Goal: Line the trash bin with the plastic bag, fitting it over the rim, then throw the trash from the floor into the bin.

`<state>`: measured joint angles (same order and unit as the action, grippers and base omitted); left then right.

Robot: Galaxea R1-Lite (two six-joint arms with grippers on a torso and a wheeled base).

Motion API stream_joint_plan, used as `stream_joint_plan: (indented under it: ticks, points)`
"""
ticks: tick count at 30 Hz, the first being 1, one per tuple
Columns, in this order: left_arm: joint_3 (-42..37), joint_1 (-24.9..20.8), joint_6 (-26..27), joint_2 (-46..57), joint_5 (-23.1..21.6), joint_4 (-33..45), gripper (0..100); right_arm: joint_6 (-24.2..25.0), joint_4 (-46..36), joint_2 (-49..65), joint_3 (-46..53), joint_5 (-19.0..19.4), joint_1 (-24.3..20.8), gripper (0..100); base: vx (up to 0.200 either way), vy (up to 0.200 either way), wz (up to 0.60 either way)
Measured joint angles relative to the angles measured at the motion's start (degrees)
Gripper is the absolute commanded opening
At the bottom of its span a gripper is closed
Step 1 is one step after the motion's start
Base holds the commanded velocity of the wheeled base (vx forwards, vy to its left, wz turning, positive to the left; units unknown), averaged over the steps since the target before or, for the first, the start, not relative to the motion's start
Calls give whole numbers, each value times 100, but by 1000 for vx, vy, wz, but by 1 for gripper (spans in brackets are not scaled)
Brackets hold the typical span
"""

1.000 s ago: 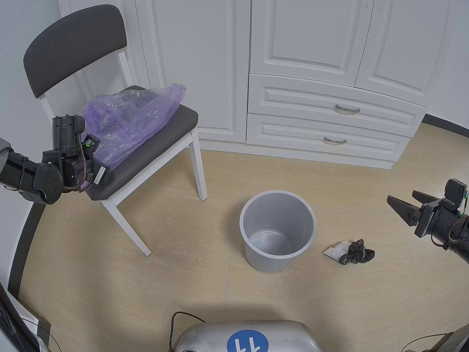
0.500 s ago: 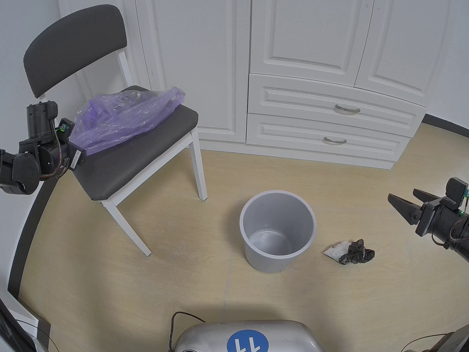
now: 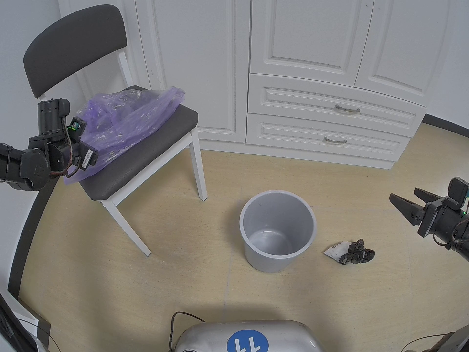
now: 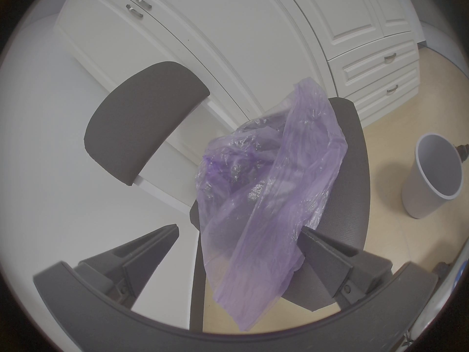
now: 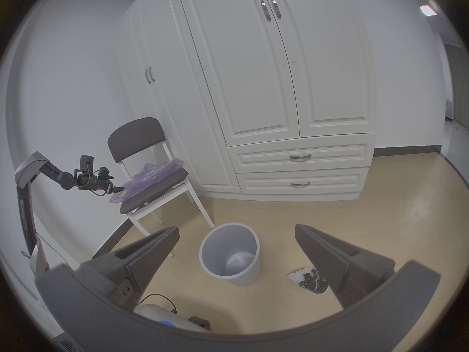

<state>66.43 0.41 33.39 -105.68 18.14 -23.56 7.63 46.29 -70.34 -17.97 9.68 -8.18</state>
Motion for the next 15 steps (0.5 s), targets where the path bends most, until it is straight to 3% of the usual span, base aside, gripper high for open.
stream_joint_plan:
  ticks: [15]
  points:
    - [-461, 44, 27, -140, 39, -63, 100, 5, 0, 59, -9, -2, 22, 100, 0, 0, 0]
